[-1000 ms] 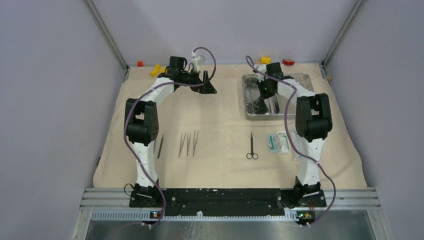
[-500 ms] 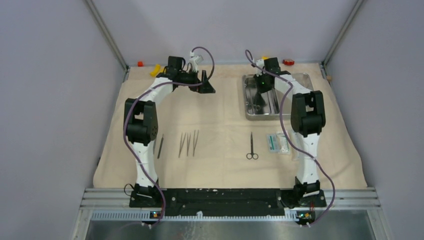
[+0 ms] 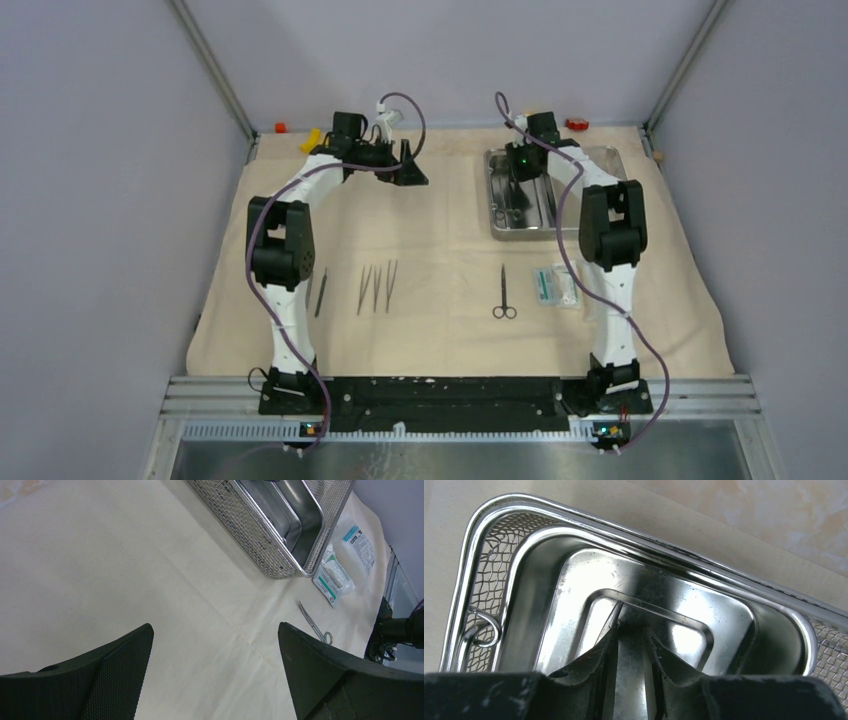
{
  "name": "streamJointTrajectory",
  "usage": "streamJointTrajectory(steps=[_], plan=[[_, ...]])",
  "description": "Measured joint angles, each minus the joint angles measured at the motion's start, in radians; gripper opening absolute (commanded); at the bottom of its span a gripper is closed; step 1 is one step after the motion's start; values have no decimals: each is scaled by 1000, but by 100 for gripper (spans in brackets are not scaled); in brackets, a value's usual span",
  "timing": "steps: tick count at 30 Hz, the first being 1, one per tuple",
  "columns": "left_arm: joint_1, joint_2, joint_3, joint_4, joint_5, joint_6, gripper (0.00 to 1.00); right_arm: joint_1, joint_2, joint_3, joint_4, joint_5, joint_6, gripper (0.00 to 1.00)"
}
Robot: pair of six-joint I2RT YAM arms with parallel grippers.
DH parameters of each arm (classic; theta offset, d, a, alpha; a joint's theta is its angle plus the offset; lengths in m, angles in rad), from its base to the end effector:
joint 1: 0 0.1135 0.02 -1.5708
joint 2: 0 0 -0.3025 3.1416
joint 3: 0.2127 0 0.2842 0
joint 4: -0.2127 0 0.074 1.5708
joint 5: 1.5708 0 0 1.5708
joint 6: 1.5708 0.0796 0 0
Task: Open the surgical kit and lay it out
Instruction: Adjust the medical item in the container.
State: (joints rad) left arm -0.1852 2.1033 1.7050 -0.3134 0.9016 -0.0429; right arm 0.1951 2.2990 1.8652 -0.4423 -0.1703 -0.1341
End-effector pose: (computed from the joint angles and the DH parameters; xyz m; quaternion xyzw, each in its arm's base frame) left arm 0.5255 -0.1620 0.2411 0.2392 0.8034 -0.4362 0.3273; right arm 0.5823 0.1288 0.1598 -0.1821 0.9195 0.0903 0.3366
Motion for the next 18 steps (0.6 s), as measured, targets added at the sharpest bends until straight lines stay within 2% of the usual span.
streamJointTrajectory(steps=[8, 18], plan=[[1, 0, 0, 8, 8, -3, 99, -9, -88, -113, 18, 16, 108, 31], [1, 0, -21, 18, 17, -4, 99, -6, -129, -142, 56, 4, 161, 31]])
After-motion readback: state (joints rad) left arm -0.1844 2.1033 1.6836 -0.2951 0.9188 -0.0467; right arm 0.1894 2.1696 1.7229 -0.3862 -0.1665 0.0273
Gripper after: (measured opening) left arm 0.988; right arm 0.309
